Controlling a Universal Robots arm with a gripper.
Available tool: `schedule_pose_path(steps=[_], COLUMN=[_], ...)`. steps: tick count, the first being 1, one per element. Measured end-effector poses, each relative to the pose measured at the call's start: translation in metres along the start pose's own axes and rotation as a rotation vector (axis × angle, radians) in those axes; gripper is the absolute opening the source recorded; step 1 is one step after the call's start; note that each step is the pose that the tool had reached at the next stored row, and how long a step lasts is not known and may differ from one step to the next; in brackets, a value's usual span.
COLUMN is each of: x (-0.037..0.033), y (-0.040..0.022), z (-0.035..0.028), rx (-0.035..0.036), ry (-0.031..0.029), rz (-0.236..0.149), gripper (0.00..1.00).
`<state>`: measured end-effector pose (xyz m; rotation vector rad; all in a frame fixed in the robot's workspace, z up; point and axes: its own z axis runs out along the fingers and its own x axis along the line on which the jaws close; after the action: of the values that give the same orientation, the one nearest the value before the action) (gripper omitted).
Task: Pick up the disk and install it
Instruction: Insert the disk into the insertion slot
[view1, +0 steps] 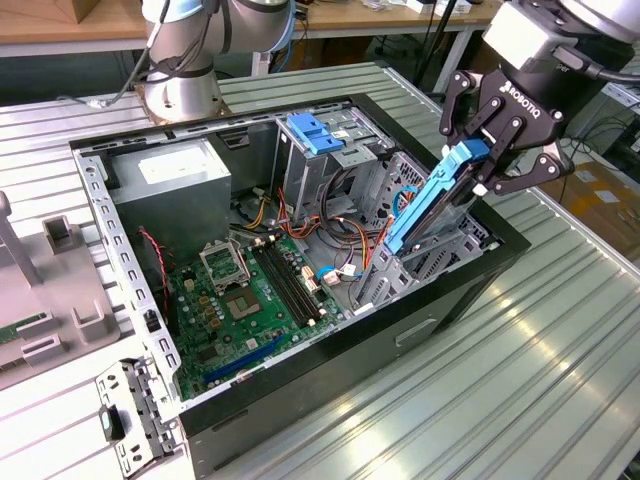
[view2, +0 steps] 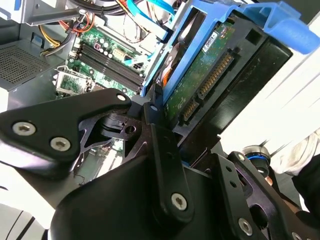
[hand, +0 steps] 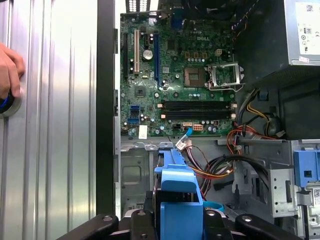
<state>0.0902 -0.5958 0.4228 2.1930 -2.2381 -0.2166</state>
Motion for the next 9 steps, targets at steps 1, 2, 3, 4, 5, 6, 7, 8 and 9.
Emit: schedule_pose_path(steps=[1, 2, 3, 4, 5, 6, 7, 8, 9], x=[0.0002, 0.0005, 0.0007, 0.0009, 0.0012, 0.0016, 0.0019, 0.0020, 0.0021], y=[-0.0002, -0.0004, -0.0006, -0.0007, -0.0009, -0.0011, -0.0014, -0.0014, -0.0015], z=[0.0019, 0.0039, 0.0053, 0.0068, 0.0083, 0.0107, 0.0131, 0.0140, 0.0149], rx=[0.0000, 0.0000, 0.0000, 0.0000, 0.0000, 0.0000, 0.0000, 0.0000, 0.0000], ry=[-0.0001, -0.0002, -0.0002, -0.0002, -0.0005, -0.0007, -0.0010, -0.0013, -0.0015], rz=[0.000, 0.000, 0.000, 0.000, 0.000, 0.000, 0.000, 0.000, 0.000], gripper=[0.36, 0.36, 0.36, 0.36, 0.36, 0.36, 0.36, 0.36, 0.36])
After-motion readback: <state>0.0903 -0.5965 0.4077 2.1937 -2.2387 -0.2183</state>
